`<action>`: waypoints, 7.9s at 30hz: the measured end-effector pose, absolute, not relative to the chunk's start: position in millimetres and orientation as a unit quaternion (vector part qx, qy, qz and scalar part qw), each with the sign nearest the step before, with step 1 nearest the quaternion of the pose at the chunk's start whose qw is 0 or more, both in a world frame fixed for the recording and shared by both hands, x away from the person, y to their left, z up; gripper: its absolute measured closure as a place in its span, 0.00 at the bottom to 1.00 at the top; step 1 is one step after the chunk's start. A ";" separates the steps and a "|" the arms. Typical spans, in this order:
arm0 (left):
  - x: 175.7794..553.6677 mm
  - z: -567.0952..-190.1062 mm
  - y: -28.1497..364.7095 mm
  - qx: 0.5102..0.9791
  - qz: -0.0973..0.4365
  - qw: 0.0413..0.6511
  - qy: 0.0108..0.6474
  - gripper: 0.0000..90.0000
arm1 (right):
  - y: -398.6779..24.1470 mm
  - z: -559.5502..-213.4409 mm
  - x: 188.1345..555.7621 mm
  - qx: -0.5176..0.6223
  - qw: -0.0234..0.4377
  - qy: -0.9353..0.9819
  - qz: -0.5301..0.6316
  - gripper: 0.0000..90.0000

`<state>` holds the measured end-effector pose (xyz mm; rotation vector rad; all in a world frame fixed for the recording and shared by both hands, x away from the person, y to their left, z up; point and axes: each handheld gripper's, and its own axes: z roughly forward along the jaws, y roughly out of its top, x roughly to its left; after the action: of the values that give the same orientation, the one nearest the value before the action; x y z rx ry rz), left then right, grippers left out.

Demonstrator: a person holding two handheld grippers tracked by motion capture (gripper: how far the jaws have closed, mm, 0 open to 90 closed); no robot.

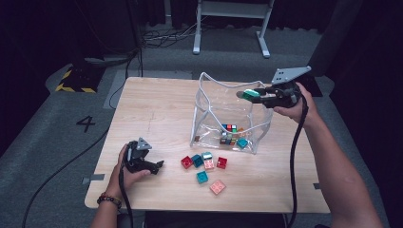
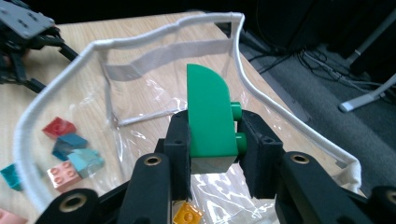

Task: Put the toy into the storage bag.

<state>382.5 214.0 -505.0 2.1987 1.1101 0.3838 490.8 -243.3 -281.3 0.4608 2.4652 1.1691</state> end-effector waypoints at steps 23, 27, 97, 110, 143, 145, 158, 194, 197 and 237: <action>382.5 -505.1 214.0 0.836 0.146 0.319 0.422 0.00 | -195.9 -312.5 525.1 0.142 0.145 0.936 0.288 0.74; 382.5 -505.1 214.0 0.836 0.146 0.319 0.422 0.00 | -192.4 -316.2 525.7 0.130 0.132 0.949 0.255 0.74; 382.5 -505.1 214.0 0.836 0.145 0.319 0.422 0.00 | -258.9 -282.1 419.6 0.137 0.183 0.884 0.408 0.41; 382.5 -505.1 214.0 0.836 0.146 0.319 0.422 0.00 | -248.3 -331.8 382.1 0.103 0.150 0.881 0.437 0.42; 382.5 -505.1 214.0 0.836 0.146 0.319 0.422 0.00 | -188.3 -468.2 394.4 0.110 0.075 0.905 0.404 0.39; 382.5 -505.1 214.0 0.836 0.146 0.319 0.422 0.00 | -185.8 -473.3 394.7 0.124 0.068 0.906 0.399 0.40; 382.5 -505.1 214.0 0.836 0.146 0.319 0.422 0.00 | -176.7 -496.9 404.5 0.166 0.084 0.901 0.391 0.42; 382.1 -505.1 214.0 0.837 0.145 0.319 0.421 0.00 | -239.8 -446.2 391.5 0.131 0.109 0.883 0.438 0.66; 382.1 -505.1 214.0 0.836 0.145 0.319 0.421 0.00 | -246.8 -439.7 390.9 0.136 0.112 0.881 0.439 0.66; 382.2 -505.1 214.1 0.836 0.144 0.319 0.421 0.00 | -297.5 -375.7 380.7 0.151 0.134 0.865 0.460 0.66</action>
<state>382.2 214.1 -505.1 2.1992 1.1081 0.3785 380.7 -297.5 -375.7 0.4368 2.5060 1.3345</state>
